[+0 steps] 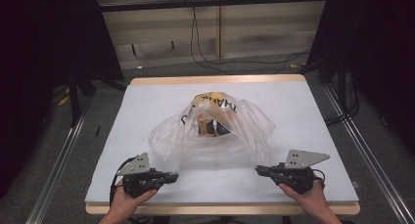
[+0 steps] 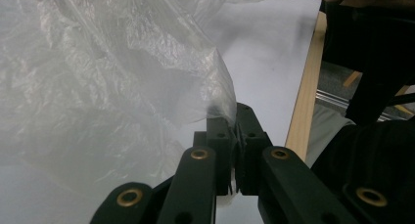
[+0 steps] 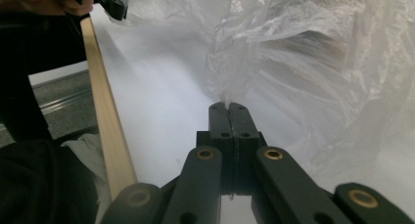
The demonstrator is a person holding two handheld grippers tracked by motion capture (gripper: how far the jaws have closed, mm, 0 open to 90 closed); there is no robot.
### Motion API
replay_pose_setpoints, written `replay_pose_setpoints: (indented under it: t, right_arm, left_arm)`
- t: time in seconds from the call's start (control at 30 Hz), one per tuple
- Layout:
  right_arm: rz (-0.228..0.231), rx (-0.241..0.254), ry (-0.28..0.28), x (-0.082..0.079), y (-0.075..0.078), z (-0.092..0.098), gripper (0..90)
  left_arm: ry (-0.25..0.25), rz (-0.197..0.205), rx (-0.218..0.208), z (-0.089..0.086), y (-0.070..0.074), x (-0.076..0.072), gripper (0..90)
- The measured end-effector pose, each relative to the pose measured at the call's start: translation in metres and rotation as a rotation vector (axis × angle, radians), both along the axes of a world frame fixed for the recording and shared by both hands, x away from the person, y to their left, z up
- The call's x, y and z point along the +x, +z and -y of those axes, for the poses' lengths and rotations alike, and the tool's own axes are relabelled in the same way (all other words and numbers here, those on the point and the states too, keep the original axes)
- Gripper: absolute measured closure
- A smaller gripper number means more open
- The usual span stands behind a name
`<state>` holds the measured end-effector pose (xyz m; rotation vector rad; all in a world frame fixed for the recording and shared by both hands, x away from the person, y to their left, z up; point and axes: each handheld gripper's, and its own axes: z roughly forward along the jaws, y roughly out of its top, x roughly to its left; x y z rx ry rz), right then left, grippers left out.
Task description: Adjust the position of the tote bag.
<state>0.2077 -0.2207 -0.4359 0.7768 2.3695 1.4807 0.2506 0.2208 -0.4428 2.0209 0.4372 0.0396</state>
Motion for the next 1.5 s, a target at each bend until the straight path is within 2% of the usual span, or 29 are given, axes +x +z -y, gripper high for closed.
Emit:
replay_pose_setpoints:
  t: [0.07,0.1,0.17,0.2,0.27,0.3,0.5,0.57,0.7,0.73,0.8,0.9,0.93,1.1,1.27,1.3,1.33,1.37,1.4,1.5]
  right_arm:
    - [0.005,0.009,-0.001,0.000,0.002,0.000,90.0]
    - [0.006,0.015,0.001,0.000,0.003,0.001,90.0]
    - [0.016,0.042,0.010,0.000,0.006,0.001,90.0]
    - [0.020,0.045,0.005,0.000,0.008,0.001,90.0]
    - [0.031,0.060,0.005,0.001,0.011,0.000,90.0]
    - [0.034,0.065,0.005,0.002,0.012,0.001,90.0]
    - [0.053,0.078,-0.004,0.003,0.018,0.004,90.0]
    - [0.066,0.088,-0.012,0.005,0.024,0.007,90.0]
    - [0.087,0.099,-0.012,0.007,0.032,0.010,90.0]
    - [0.096,0.106,-0.013,0.008,0.036,0.011,90.0]
    - [0.108,0.114,-0.013,0.009,0.040,0.012,90.0]
    - [0.120,0.125,-0.016,0.014,0.046,0.011,90.0]
    - [0.126,0.130,-0.016,0.016,0.048,0.011,90.0]
    - [0.152,0.142,-0.005,0.021,0.057,0.008,90.0]
    - [0.185,0.156,0.009,0.026,0.070,0.008,90.0]
    - [0.194,0.159,0.008,0.027,0.073,0.008,90.0]
    - [0.200,0.165,0.003,0.028,0.075,0.009,90.0]
    - [0.207,0.171,0.004,0.030,0.078,0.009,90.0]
    - [0.212,0.171,-0.001,0.031,0.081,0.009,90.0]
    - [0.224,0.182,0.000,0.035,0.084,0.010,90.0]
  left_arm:
    - [-0.005,0.013,0.006,0.000,0.002,-0.001,87.5]
    - [0.001,0.014,-0.006,0.000,0.003,-0.002,87.5]
    - [-0.008,0.025,-0.007,-0.001,0.005,-0.002,87.7]
    - [0.001,0.033,-0.030,-0.001,0.008,-0.003,87.8]
    - [-0.003,0.044,-0.026,-0.002,0.011,-0.002,87.9]
    - [0.002,0.052,-0.042,-0.002,0.014,-0.002,87.9]
    - [0.015,0.080,-0.054,-0.003,0.025,-0.003,88.0]
    - [0.011,0.083,-0.074,-0.004,0.028,-0.002,88.1]
    - [0.019,0.104,-0.065,-0.003,0.034,0.001,88.2]
    - [0.024,0.106,-0.084,-0.002,0.038,0.000,88.2]
    - [0.027,0.114,-0.087,-0.002,0.040,0.000,88.1]
    - [0.021,0.133,-0.077,0.004,0.047,0.006,88.2]
    - [0.021,0.129,-0.094,0.005,0.049,0.007,88.2]
    - [0.012,0.153,-0.082,0.009,0.056,0.009,88.2]
    - [0.013,0.187,-0.098,0.012,0.067,0.017,88.0]
    - [0.025,0.194,-0.097,0.014,0.074,0.020,88.1]
    - [0.025,0.194,-0.097,0.014,0.074,0.020,88.2]
    - [0.034,0.207,-0.102,0.015,0.082,0.025,88.3]
    - [0.034,0.207,-0.102,0.015,0.082,0.025,88.3]
    - [0.046,0.233,-0.127,0.014,0.093,0.030,88.3]
